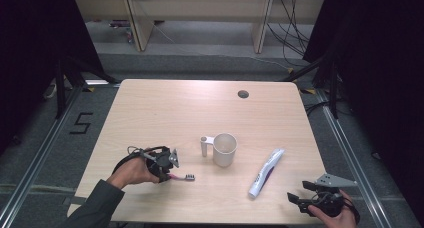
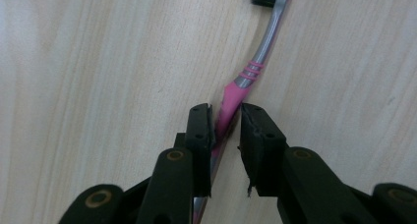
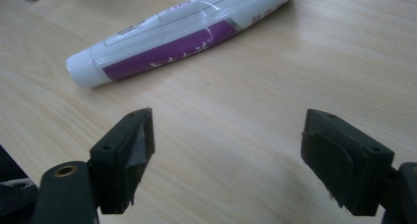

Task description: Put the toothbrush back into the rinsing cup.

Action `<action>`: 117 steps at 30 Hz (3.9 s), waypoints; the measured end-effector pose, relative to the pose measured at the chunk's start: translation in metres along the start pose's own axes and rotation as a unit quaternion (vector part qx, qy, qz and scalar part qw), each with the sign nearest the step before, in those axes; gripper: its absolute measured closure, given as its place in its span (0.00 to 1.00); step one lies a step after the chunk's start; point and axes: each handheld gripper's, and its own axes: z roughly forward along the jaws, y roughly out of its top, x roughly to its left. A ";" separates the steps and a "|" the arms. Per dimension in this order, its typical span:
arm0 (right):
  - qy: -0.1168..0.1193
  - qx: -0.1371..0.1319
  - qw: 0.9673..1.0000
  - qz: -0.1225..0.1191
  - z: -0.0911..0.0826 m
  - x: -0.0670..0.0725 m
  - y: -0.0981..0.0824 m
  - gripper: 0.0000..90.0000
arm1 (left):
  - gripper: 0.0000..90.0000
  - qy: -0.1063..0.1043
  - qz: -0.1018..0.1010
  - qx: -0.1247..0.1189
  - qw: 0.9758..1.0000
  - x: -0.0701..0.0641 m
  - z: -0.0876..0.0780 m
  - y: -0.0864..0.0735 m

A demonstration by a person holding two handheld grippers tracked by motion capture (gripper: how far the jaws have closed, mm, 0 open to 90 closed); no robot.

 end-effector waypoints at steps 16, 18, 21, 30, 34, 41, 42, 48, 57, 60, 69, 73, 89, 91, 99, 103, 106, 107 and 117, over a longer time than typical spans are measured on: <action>0.004 0.003 1.000 0.009 0.000 0.002 0.000 0.24 | 0.90 -0.011 -0.017 0.034 0.999 0.004 0.003 0.006; 0.008 0.008 1.000 0.009 0.000 0.002 0.000 0.24 | 0.90 -0.011 -0.018 0.037 0.999 0.004 0.004 0.007; 0.004 0.001 1.000 -0.008 0.000 0.000 0.000 0.24 | 0.90 -0.012 -0.021 0.039 0.999 0.004 0.004 0.009; 0.005 0.003 1.000 -0.010 0.001 0.000 0.000 0.24 | 0.91 -0.016 -0.027 0.054 0.998 0.005 0.005 0.011; 0.006 0.001 1.000 -0.010 0.001 0.000 0.000 0.24 | 0.91 -0.013 -0.030 0.055 0.998 0.005 0.005 0.012; 0.002 -0.001 1.000 0.002 0.000 0.001 0.000 0.24 | 0.91 -0.004 -0.057 0.013 0.998 0.010 -0.008 0.008; 0.002 -0.001 1.000 0.002 0.000 0.001 0.000 0.24 | 0.91 -0.004 -0.057 0.013 0.998 0.010 -0.008 0.008; -0.002 -0.003 1.000 -0.006 0.000 0.000 0.000 0.24 | 0.91 0.009 -0.086 -0.034 0.996 0.016 -0.022 0.001; 0.001 0.003 1.000 0.009 0.000 0.001 0.000 0.24 | 0.91 0.043 -0.135 -0.131 0.981 0.022 -0.036 -0.010; 0.002 0.000 1.000 0.006 0.000 0.001 0.000 0.24 | 0.91 0.057 -0.147 -0.167 0.973 0.024 -0.041 -0.013; 0.002 0.000 1.000 0.009 0.000 0.001 0.000 0.24 | 0.91 0.088 -0.186 -0.263 0.943 0.026 -0.051 -0.015; 0.005 0.001 1.000 0.012 0.000 0.001 0.000 0.24 | 0.91 0.097 -0.195 -0.291 0.932 0.027 -0.054 -0.013; 0.005 0.000 1.000 0.012 0.000 0.001 0.000 0.24 | 0.91 0.100 -0.201 -0.403 0.887 0.029 -0.067 0.014; 0.007 0.000 1.000 0.011 0.000 0.001 0.000 0.24 | 0.91 0.097 -0.199 -0.410 0.885 0.030 -0.069 0.019; 0.007 0.001 1.000 0.017 -0.001 0.001 0.000 0.24 | 0.91 0.100 -0.200 -0.417 0.881 0.034 -0.069 0.030; 0.005 -0.003 1.000 0.007 0.000 0.000 0.000 0.24 | 0.91 0.096 -0.194 -0.420 0.881 0.034 -0.070 0.037; 0.008 0.005 1.000 0.019 -0.001 0.002 0.000 0.24 | 0.91 0.095 -0.193 -0.424 0.880 0.034 -0.071 0.042; 0.008 0.002 1.000 0.017 -0.001 0.002 0.000 0.24 | 0.91 0.093 -0.193 -0.428 0.878 0.034 -0.071 0.044; 0.008 0.002 1.000 0.017 -0.001 0.001 0.000 0.24 | 0.91 0.092 -0.185 -0.430 0.879 0.034 -0.076 0.064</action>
